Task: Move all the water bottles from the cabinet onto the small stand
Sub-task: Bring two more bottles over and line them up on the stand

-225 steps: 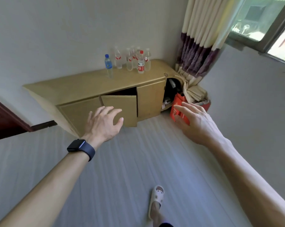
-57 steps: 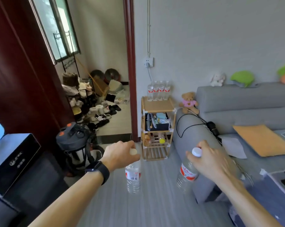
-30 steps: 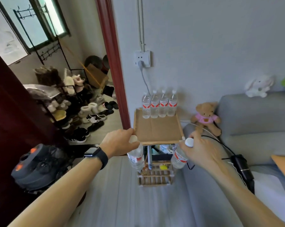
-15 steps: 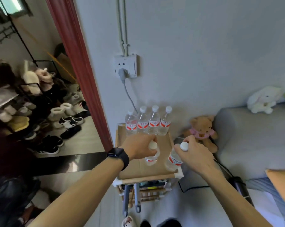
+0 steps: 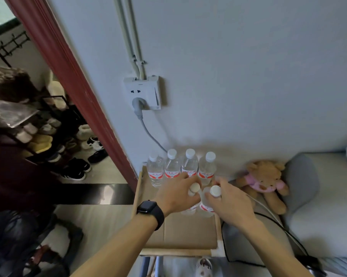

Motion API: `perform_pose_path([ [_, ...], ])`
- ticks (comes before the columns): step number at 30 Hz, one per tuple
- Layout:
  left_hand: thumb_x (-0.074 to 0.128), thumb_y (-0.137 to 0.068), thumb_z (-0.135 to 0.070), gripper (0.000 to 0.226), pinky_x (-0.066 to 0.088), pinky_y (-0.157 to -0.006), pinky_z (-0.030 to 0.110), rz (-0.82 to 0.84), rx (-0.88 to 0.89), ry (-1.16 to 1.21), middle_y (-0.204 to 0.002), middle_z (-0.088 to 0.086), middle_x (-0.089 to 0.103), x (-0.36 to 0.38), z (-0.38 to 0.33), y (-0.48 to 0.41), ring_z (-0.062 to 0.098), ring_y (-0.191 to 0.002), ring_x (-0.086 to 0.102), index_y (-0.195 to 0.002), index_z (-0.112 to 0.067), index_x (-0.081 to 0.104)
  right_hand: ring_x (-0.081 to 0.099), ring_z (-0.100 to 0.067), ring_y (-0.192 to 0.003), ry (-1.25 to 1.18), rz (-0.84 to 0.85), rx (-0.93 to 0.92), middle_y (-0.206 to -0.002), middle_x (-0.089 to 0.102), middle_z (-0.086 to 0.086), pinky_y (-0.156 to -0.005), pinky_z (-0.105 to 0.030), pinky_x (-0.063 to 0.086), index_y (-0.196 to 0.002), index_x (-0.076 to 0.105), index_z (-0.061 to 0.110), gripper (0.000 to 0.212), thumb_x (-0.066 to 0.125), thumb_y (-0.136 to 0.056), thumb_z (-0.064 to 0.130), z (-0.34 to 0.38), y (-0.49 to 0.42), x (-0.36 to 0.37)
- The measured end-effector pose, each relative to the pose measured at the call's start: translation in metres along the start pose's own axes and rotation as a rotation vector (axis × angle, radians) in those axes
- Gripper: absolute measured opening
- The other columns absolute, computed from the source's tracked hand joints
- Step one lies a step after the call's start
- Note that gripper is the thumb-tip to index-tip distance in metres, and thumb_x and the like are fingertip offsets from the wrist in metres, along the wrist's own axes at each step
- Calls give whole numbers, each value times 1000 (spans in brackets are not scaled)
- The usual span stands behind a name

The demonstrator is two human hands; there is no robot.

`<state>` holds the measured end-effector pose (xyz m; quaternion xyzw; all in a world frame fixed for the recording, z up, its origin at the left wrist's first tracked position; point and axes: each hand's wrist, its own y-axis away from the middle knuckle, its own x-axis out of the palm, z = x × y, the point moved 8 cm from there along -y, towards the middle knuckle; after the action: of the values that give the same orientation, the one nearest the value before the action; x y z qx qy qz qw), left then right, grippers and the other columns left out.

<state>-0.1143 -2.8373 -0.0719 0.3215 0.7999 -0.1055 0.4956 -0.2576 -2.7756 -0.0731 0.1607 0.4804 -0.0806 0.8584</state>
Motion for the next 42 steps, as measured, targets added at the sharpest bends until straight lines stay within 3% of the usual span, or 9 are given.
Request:
perform_pose_path([
  [5,62,-79,-56,44,52,-79,36,-44,-163,172,-114,-19,47,21,22,9,9,-93,57,-117,-39,48,62,-15,-86,-86,64,-47,-88,63,15,-73,-38,50,-100,41,37,38,56,-79,66,-12,-12,8],
  [10,71,-64,-70,93,54,-79,35,-28,-351,273,-128,-22,34,56,49,36,3,-90,57,-140,-49,21,64,-23,-104,-91,167,42,-109,64,11,-82,-39,49,-127,26,39,92,52,-58,94,-49,0,37],
  [14,76,-61,-63,104,54,-87,43,18,-458,351,-140,-15,41,80,62,33,15,-107,61,-141,-57,10,57,-17,-118,-151,285,36,-131,55,10,-92,-40,49,-143,14,39,111,62,-55,87,-70,-3,63],
  [19,79,-78,-45,76,49,-80,31,-76,-467,499,-121,-9,64,93,59,22,20,-107,63,-131,-60,26,58,-23,-115,-201,275,-38,-124,62,4,-90,-40,49,-135,36,32,78,69,-73,67,-77,-14,84],
  [24,80,-78,-42,72,43,-71,21,-143,-515,589,-109,-17,63,91,64,13,10,-97,58,-138,-46,39,63,-12,-107,-277,316,-121,-115,63,15,-87,-31,50,-130,43,33,58,69,-83,54,-76,-33,85],
  [28,79,-79,-43,74,42,-80,25,-138,-541,617,-110,-19,59,89,69,4,9,-99,53,-141,-46,37,64,-13,-109,-268,352,-174,-122,65,13,-91,-35,51,-139,30,44,59,64,-91,41,-72,-44,84],
  [32,78,-78,-44,81,43,-82,27,-88,-570,573,-117,-16,61,96,73,2,9,-101,57,-143,-45,30,68,-6,-93,-261,386,-95,-119,64,18,-90,-36,51,-142,27,40,74,68,-82,54,-83,-47,90],
  [36,77,-81,-43,79,46,-81,29,-38,-605,519,-126,-6,64,112,76,1,19,-108,63,-145,-35,32,66,-16,-104,-305,429,-22,-124,63,13,-93,-34,49,-146,23,34,87,71,-78,58,-93,-48,111],
  [42,68,-89,-40,63,43,-79,28,-142,-646,524,-131,-1,63,112,81,-1,26,-112,61,-144,-31,40,63,4,-92,-404,387,4,-99,63,26,-91,-21,50,-145,37,32,72,72,-84,49,-90,-55,117],
])
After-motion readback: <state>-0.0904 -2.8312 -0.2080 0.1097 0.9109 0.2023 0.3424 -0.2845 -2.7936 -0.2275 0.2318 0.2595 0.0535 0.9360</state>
